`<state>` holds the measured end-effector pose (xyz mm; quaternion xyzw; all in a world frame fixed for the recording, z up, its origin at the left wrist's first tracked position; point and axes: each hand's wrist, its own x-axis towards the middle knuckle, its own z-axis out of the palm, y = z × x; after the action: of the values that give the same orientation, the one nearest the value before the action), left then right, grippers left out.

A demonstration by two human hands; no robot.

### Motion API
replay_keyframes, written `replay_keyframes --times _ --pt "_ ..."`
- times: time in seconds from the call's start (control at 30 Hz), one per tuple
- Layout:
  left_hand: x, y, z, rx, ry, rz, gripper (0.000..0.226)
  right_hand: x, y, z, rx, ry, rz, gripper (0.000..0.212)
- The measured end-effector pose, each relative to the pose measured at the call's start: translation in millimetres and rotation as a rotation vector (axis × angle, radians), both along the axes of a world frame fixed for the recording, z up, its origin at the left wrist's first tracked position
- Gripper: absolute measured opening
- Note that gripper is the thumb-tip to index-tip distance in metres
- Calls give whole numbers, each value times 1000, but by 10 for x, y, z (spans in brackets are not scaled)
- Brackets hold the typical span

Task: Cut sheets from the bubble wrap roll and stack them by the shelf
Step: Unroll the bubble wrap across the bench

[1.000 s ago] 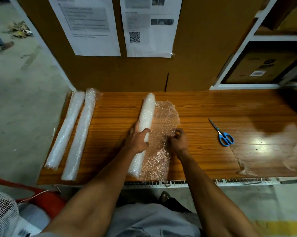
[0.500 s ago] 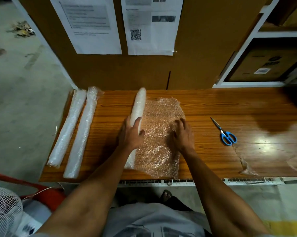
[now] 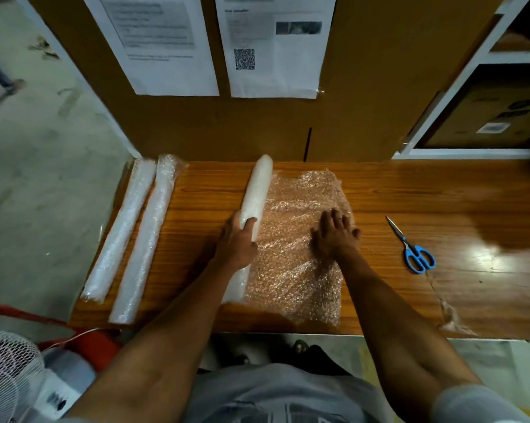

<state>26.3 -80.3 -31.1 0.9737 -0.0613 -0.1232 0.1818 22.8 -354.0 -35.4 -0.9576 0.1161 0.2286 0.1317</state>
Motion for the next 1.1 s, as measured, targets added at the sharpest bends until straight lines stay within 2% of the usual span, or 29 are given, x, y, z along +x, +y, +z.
replay_keyframes --times 0.1,0.17,0.23,0.33,0.5,0.6,0.73,0.87,1.1 --pt "66 2 -1 43 -7 17 63 59 -66 71 -28 2 -141 80" --pt "107 -10 -11 48 -15 23 61 64 -69 104 -26 -69 -160 82" --pt "131 -37 -23 44 -18 33 60 56 -28 72 -2 -159 -39 82" --pt "140 -64 -28 54 -32 30 59 52 45 -72 42 -150 124 78" --pt "177 -17 -47 40 -13 30 60 125 -79 -76 -56 -51 -117 78" --pt "183 -2 -54 29 -6 36 58 129 -105 -8 -48 -90 -196 80" --pt "164 -10 -48 36 -30 27 60 -102 165 -102 40 -257 63 79" --pt "143 13 -60 -34 -18 -7 65 -405 438 -284 65 -259 263 76" --pt "32 194 -46 20 -38 28 73 -482 206 -261 -27 -158 93 70"
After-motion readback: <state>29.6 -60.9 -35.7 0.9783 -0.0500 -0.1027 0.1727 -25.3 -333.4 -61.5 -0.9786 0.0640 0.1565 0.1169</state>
